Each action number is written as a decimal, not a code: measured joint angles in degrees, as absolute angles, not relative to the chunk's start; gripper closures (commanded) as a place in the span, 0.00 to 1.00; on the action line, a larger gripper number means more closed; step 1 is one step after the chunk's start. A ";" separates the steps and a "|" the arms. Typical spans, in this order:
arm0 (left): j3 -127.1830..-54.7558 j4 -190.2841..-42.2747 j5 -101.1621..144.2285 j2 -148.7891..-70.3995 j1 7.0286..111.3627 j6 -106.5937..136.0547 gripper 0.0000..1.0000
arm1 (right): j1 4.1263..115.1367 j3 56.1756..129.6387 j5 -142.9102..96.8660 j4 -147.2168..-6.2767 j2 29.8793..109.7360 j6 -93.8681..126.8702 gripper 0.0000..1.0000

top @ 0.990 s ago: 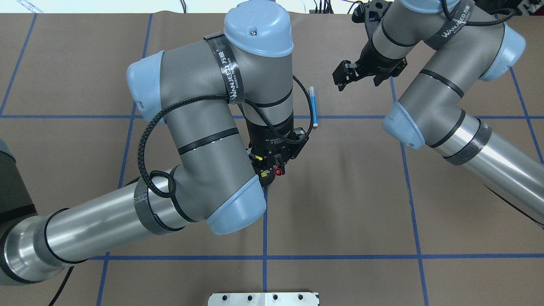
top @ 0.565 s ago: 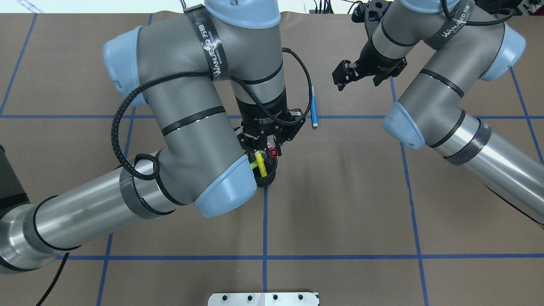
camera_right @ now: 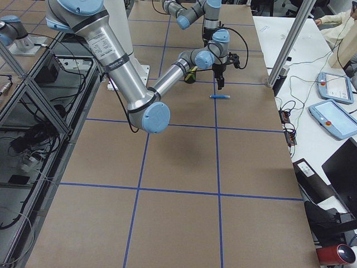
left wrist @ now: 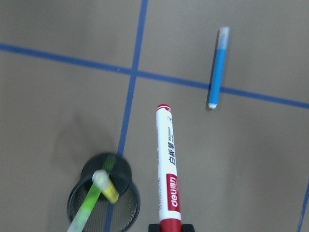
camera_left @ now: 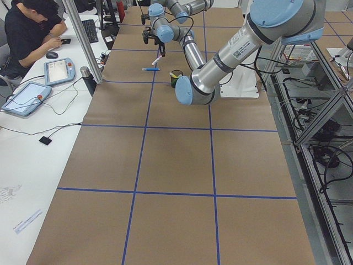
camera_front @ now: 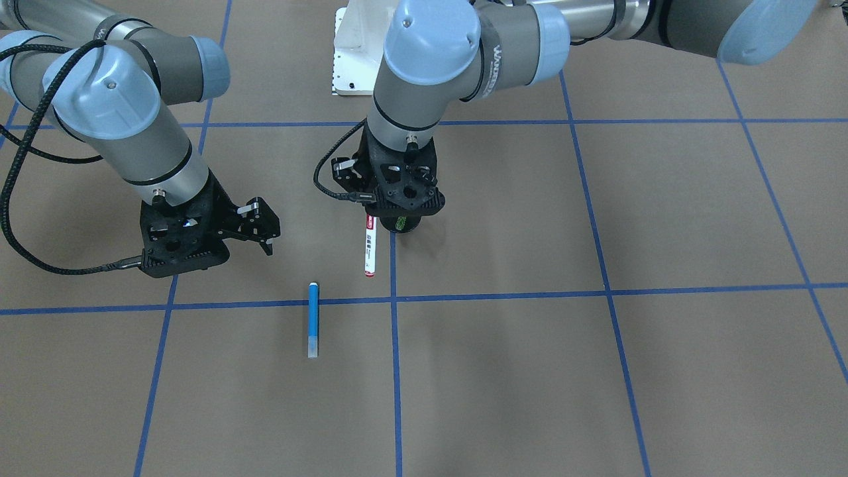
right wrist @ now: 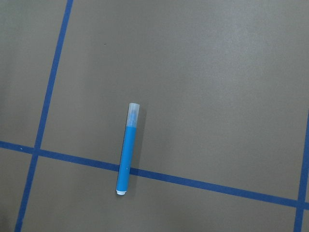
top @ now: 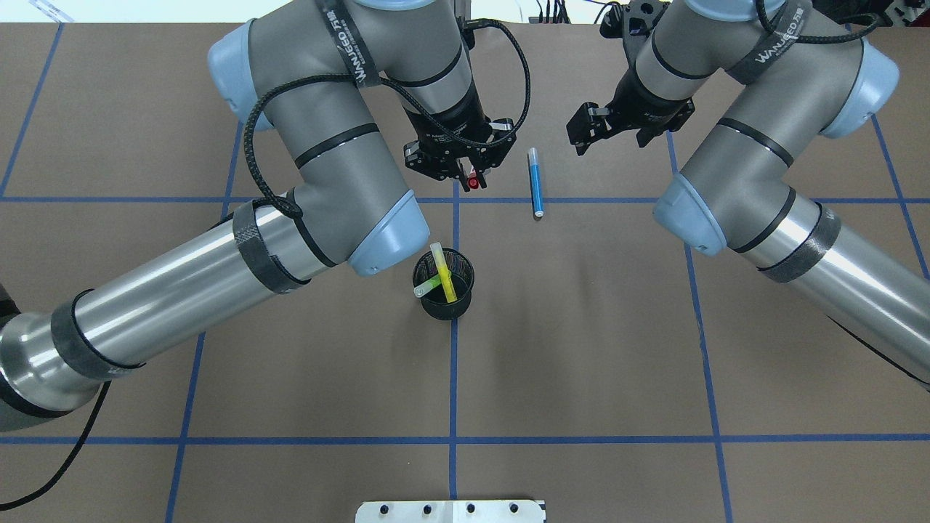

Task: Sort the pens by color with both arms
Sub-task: 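Lower the red-capped marker beside the blue marker with the left gripper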

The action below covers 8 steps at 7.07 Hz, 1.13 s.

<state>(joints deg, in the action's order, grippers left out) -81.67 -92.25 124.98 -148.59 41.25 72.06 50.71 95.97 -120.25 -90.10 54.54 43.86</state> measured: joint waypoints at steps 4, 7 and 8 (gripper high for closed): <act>-70.02 -105.35 120.14 -149.75 42.30 69.41 0.84 | 51.07 95.98 -121.69 -90.24 54.67 43.58 0.01; -61.85 -108.05 117.62 -154.17 41.42 69.43 0.82 | 51.32 95.98 -123.05 -90.19 54.54 43.44 0.01; -60.37 -108.63 116.68 -154.73 40.75 69.43 0.64 | 51.33 96.00 -123.11 -90.18 54.48 43.50 0.01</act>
